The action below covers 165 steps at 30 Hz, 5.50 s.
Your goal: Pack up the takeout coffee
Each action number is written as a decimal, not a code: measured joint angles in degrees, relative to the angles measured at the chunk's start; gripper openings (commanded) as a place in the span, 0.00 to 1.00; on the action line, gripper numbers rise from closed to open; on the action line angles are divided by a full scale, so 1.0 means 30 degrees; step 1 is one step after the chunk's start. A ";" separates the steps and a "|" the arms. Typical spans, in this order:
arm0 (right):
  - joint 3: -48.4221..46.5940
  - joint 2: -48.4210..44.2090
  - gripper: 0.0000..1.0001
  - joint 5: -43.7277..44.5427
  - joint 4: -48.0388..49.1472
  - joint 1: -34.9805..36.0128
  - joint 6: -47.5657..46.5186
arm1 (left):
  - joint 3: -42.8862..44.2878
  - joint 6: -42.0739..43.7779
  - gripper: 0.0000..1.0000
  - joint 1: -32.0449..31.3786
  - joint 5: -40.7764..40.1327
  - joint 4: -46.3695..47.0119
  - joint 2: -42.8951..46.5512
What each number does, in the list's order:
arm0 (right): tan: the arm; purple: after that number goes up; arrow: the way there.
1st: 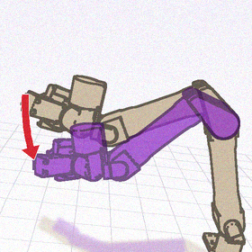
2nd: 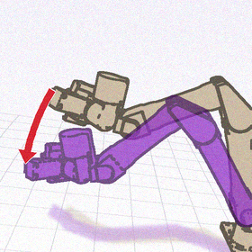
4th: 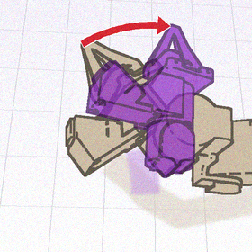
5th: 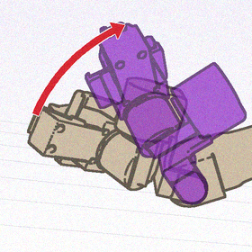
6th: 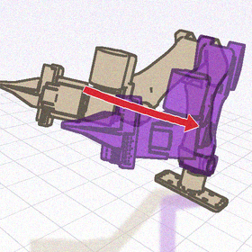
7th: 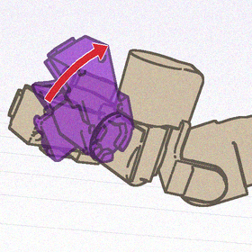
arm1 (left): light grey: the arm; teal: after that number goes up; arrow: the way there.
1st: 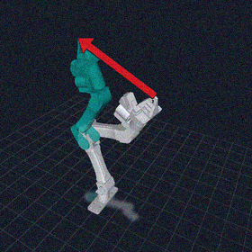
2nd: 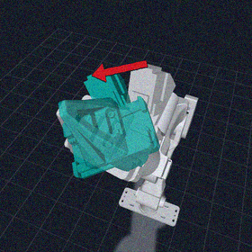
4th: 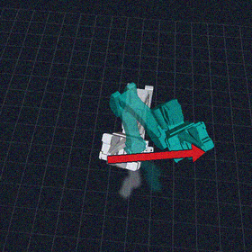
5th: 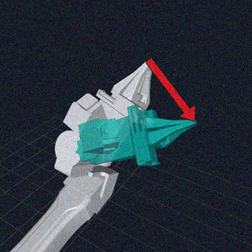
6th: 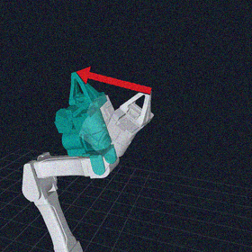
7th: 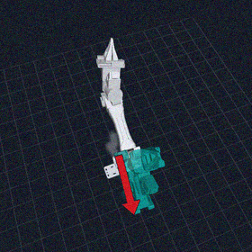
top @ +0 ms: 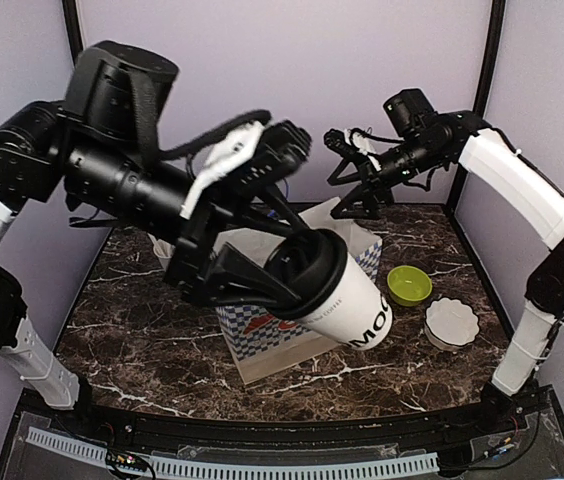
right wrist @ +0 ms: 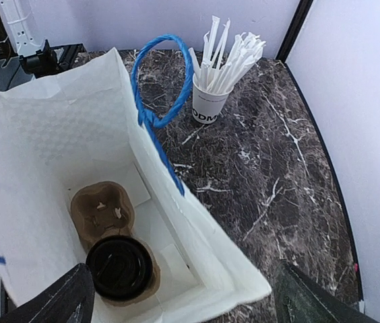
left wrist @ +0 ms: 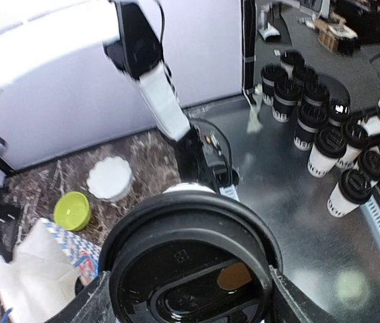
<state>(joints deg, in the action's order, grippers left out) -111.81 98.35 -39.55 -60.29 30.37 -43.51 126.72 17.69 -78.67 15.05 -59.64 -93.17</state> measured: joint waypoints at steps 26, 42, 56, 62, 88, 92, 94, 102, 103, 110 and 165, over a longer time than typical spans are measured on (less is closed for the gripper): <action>-0.5144 0.5872 0.00 0.0663 -0.0918 0.2878 -0.1049 | -0.3891 -0.2084 0.57 0.0306 -1.3056 -0.0226 0.5362; -0.0029 0.0685 0.00 0.1705 0.0284 0.3257 0.1858 | -0.5355 -0.2127 0.50 0.2397 -1.0455 -0.0882 0.2142; 0.2863 -0.1311 0.00 0.0576 0.1836 0.3650 0.5311 | -0.7060 -0.2098 0.47 -0.0044 -1.0302 -0.0816 0.0576; 0.4299 -0.2841 0.12 -0.0780 0.2091 0.3708 0.6098 | -0.7701 -0.2200 0.46 -0.1056 -1.1540 -0.0882 -0.0262; 0.3118 -0.3366 0.64 -0.3147 -0.1319 -0.0823 0.2419 | -0.9275 -0.5224 0.43 -0.2900 -1.5300 -0.1319 -0.2339; 0.3665 -0.2586 0.64 -0.3228 -0.0342 -0.1960 0.2987 | -1.0746 -0.4167 0.42 -0.2907 -1.6130 -0.0080 -0.1996; 0.3985 -0.2302 0.64 -0.3373 0.0044 -0.2317 0.3177 | -1.1285 -0.3614 0.42 -0.2907 -1.6480 0.0415 -0.1821; 0.6674 -0.2368 0.65 -0.4277 0.1042 -0.2499 0.3155 | -1.1657 -0.2805 0.40 -0.2958 -1.7078 0.1406 -0.1632; 0.6812 -0.2412 0.66 -0.4444 0.0852 -0.2499 0.2827 | -1.1723 -0.2790 0.40 -0.3002 -1.7092 0.1574 -0.1559; 0.7592 -0.3432 0.67 -0.5377 -0.0998 -0.2251 0.0583 | -1.3427 -0.2375 0.39 -0.3366 -1.7872 0.3577 -0.0466; 0.8109 -0.2499 0.67 -0.4269 0.0182 -0.2244 0.2878 | -1.9256 0.6543 0.33 -0.2514 -1.6422 0.8298 0.1778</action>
<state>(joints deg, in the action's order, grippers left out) -87.48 90.85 -52.36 -59.75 23.64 -34.87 68.95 37.32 -86.21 -34.22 -34.74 -87.83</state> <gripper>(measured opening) 0.672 0.722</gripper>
